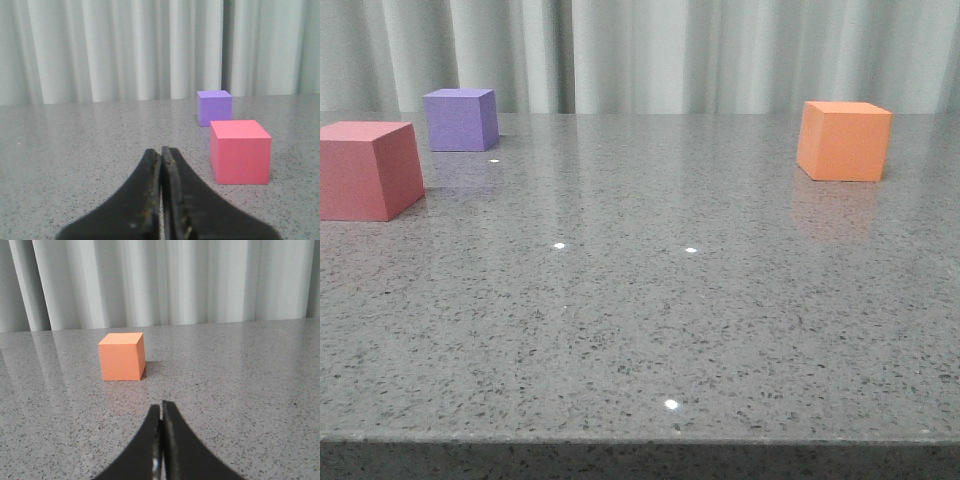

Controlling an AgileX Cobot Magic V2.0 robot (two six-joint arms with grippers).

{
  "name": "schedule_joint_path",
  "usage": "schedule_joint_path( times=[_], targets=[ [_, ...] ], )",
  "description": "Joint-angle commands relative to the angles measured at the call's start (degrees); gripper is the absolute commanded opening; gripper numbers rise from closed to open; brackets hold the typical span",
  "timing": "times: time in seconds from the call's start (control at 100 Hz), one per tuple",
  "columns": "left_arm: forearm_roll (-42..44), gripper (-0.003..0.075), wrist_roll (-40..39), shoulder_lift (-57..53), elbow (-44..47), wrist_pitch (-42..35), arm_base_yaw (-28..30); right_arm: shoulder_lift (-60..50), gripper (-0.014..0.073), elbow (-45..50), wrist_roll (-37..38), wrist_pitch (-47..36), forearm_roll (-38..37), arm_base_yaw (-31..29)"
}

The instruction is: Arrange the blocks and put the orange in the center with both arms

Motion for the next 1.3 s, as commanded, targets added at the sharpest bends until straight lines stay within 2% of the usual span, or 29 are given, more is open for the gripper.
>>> schedule_joint_path(
  times=[0.0, 0.31, 0.48, 0.72, 0.94, 1.18, 1.29],
  targets=[
    [0.0, -0.0019, -0.2, -1.8, 2.5, -4.6, 0.1, -1.0, -0.0066, -1.1, -0.1, -4.9, -0.6, -0.3],
    [0.0, -0.0019, -0.2, -1.8, 2.5, -4.6, 0.1, -1.0, -0.0066, -1.5, -0.1, -7.9, -0.6, -0.3],
    [0.0, -0.0019, -0.2, -1.8, 2.5, -4.6, 0.1, -0.5, -0.0066, -6.3, -0.1, -4.5, -0.6, -0.3],
    [0.0, -0.0019, -0.2, -1.8, 2.5, -4.6, 0.1, 6.7, -0.0066, -19.6, -0.1, 7.9, -0.6, -0.3],
    [0.0, -0.0019, -0.2, -1.8, 2.5, -4.6, 0.1, 19.4, -0.0066, -32.4, -0.1, 19.0, -0.4, -0.3],
    [0.0, -0.0019, -0.2, -1.8, 2.5, -4.6, 0.1, 34.7, -0.0066, -47.7, -0.1, 37.3, 2.2, -0.3],
    [0.0, -0.0019, -0.2, -1.8, 2.5, -4.6, 0.1, 40.8, -0.0066, -52.5, -0.1, 42.4, 3.4, -0.3]
  ],
)
